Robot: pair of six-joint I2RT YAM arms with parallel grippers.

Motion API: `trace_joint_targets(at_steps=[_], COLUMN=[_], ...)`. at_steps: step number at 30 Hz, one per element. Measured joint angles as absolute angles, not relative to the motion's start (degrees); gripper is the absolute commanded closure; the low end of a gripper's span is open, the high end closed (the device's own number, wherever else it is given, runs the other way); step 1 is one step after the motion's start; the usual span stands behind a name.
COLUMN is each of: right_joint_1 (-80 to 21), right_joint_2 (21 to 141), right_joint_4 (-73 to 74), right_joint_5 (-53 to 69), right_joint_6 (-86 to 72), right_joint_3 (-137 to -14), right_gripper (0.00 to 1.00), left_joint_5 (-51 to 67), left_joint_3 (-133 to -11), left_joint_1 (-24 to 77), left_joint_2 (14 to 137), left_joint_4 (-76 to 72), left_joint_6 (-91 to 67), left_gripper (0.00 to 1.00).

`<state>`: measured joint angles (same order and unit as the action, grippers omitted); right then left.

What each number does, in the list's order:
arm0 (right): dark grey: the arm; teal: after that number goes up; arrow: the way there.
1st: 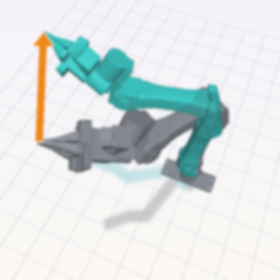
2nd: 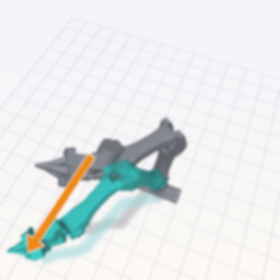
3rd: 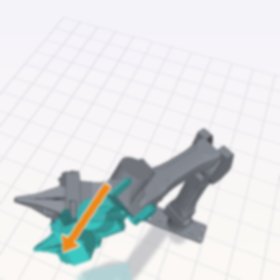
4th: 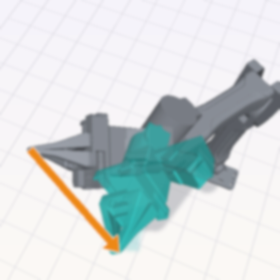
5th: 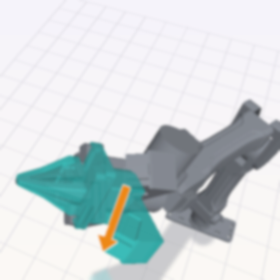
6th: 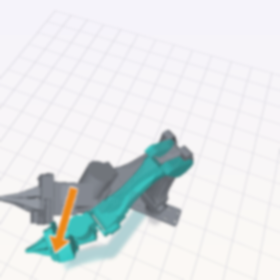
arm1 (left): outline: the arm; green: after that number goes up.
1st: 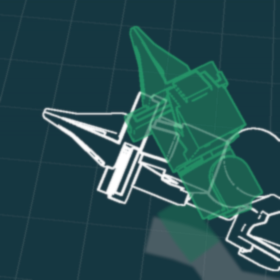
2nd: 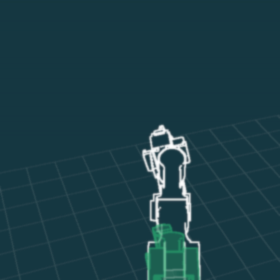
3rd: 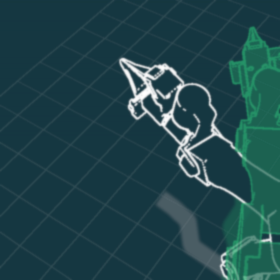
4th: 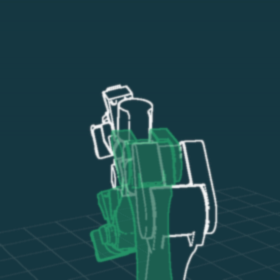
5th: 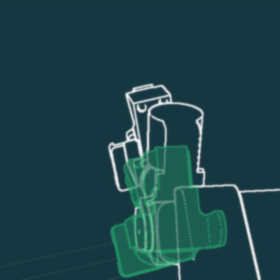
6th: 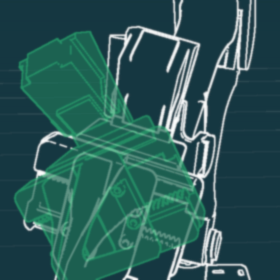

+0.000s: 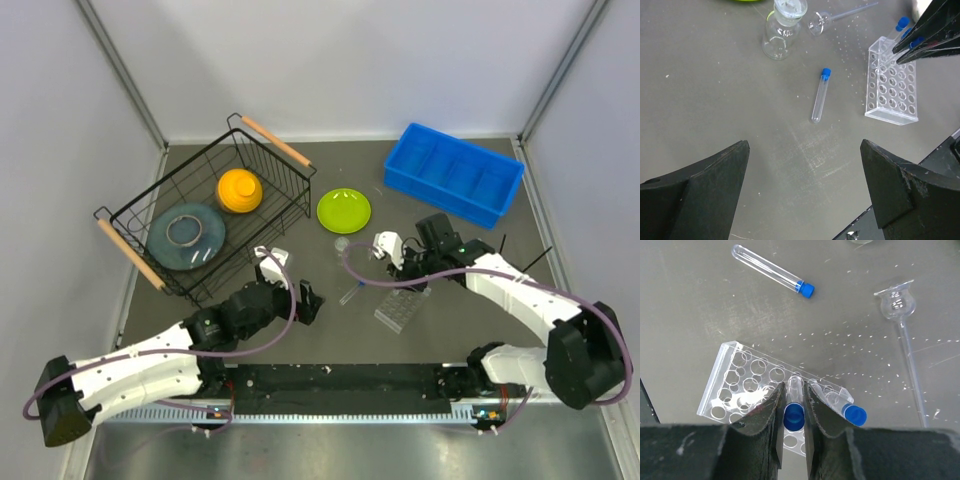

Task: Organize the chemistry lab equipment

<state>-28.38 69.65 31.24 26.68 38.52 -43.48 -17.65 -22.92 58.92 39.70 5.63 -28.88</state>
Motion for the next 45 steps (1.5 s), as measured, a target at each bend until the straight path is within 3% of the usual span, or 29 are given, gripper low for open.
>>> trace_joint_targets(at_steps=[11, 22, 33, 38, 45], right_joint_1=[-28.4, -23.3, -11.0, -10.8, -10.7], right_joint_2=[71.3, 61.9, 55.4, 55.3, 55.3], right_joint_4=[32.9, 40.8, 42.0, 42.0, 42.0], right_joint_5=[27.6, 38.6, 46.8, 47.3, 47.5], right_joint_6=[38.6, 41.7, 42.0, 42.0, 42.0], right_joint_3=[-43.5, -47.0, -47.6, -47.6, -47.6], right_gripper=[0.61, 0.59, 0.56, 0.56, 0.56], left_joint_5=[-15.7, -9.5, -6.9, -7.0, -7.2], left_joint_3=[-23.0, -31.1, -52.0, -58.1, -63.6], left_joint_1=[58.9, 58.9, 58.9, 58.9, 59.0], left_joint_2=[46.6, 61.5, 87.9, 96.3, 102.8], left_joint_4=[3.3, 1.5, 12.2, 18.8, 23.9], left_joint_6=[-28.3, -23.6, -22.1, -21.0, -19.8], left_gripper=[0.03, 0.04, 0.28, 0.51, 0.56])
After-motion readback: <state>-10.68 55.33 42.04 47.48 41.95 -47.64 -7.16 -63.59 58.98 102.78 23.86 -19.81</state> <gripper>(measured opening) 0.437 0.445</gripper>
